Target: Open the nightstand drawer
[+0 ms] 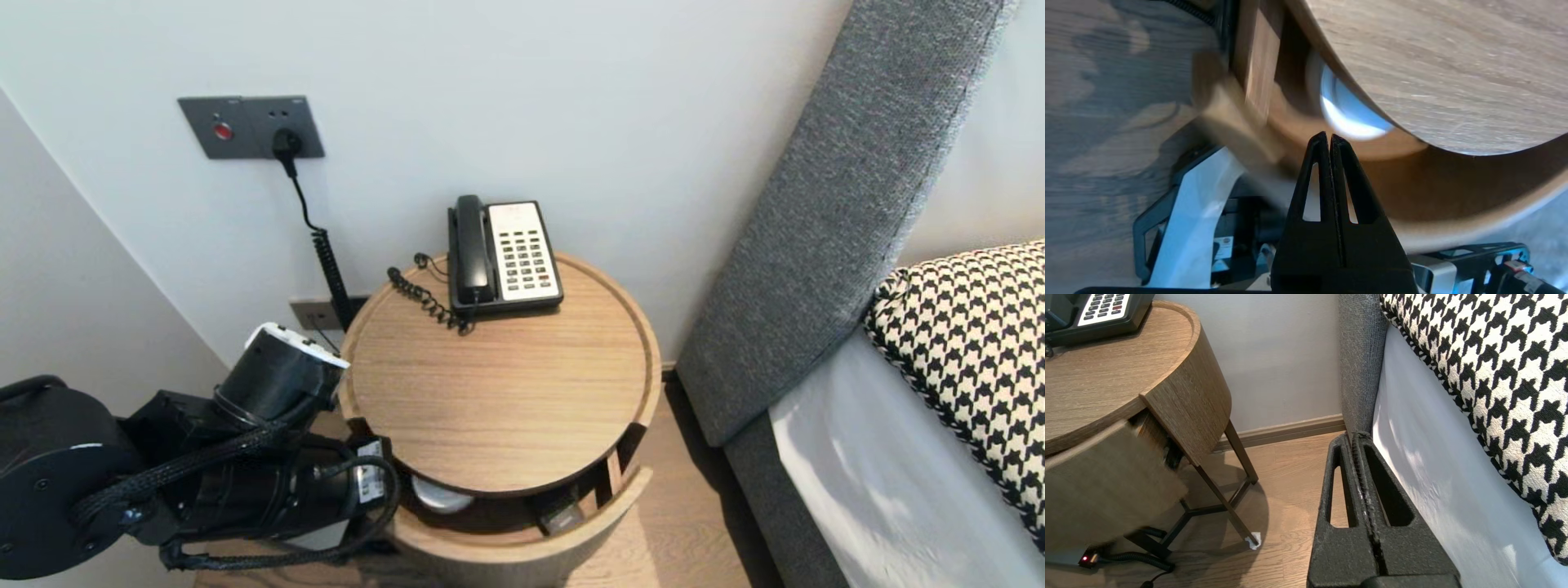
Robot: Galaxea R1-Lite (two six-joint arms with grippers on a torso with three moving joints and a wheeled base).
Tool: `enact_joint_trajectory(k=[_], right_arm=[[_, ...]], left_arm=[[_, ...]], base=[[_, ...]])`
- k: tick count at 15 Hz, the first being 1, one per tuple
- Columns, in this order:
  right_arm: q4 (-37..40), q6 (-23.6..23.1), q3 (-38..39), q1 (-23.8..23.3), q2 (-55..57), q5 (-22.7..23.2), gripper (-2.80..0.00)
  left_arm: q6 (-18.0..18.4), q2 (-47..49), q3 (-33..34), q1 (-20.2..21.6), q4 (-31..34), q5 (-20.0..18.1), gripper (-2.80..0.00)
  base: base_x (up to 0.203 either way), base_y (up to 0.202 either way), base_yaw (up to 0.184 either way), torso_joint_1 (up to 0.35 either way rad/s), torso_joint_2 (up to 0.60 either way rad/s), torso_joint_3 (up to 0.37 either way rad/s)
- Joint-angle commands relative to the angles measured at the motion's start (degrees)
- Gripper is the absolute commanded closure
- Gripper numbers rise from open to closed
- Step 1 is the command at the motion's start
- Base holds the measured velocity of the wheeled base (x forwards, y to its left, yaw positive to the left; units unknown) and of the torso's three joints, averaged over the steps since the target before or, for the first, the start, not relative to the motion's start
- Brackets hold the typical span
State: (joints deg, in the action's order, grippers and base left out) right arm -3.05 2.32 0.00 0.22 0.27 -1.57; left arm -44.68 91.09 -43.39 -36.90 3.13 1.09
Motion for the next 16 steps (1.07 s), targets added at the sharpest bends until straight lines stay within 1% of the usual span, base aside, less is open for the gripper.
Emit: enact_joint_trajectory(k=[1,3,5,7,12,16], right_arm=[[-0.03,0.03,1.42,0.04,0.08,-0.01,0.00],[-0.03,0.05,1.49,0.04,0.08,-0.01,0.00],[-0.03,0.06,1.49,0.04,0.08,-0.01,0.00],[-0.03,0.04,1.49,0.04,0.08,-0.01,0.00],[-0.03,0.05,1.49,0.04,0.08,-0.01,0.00],[-0.03,0.06,1.49,0.04,0.08,-0.01,0.00]], left_arm=[[-0.24,-0.98,0.65,-0.87,-0.47,-0.05,0.00],[-0.32,-1.12,2.06,-1.84,-0.74,0.01,0.00],[-0.23,-1.29,3.55,-2.37,-2.38,-0.05,0.00],[-0.23,-1.58,6.64,-3.73,-5.05,0.04,0.00],[-0.84,-3.00,7.81,-8.91,-5.03,0.14,0.00],[-0.76,-2.58,9.20,-11.70,-4.80,0.14,0.00]], base=[[0.000,0.000,0.000,0.000,0.00,0.000],[0.000,0.000,0.000,0.000,0.00,0.000],[0.000,0.000,0.000,0.000,0.00,0.000],[0.000,0.000,0.000,0.000,0.00,0.000],[0.000,0.000,0.000,0.000,0.00,0.000],[0.000,0.000,0.000,0.000,0.00,0.000]])
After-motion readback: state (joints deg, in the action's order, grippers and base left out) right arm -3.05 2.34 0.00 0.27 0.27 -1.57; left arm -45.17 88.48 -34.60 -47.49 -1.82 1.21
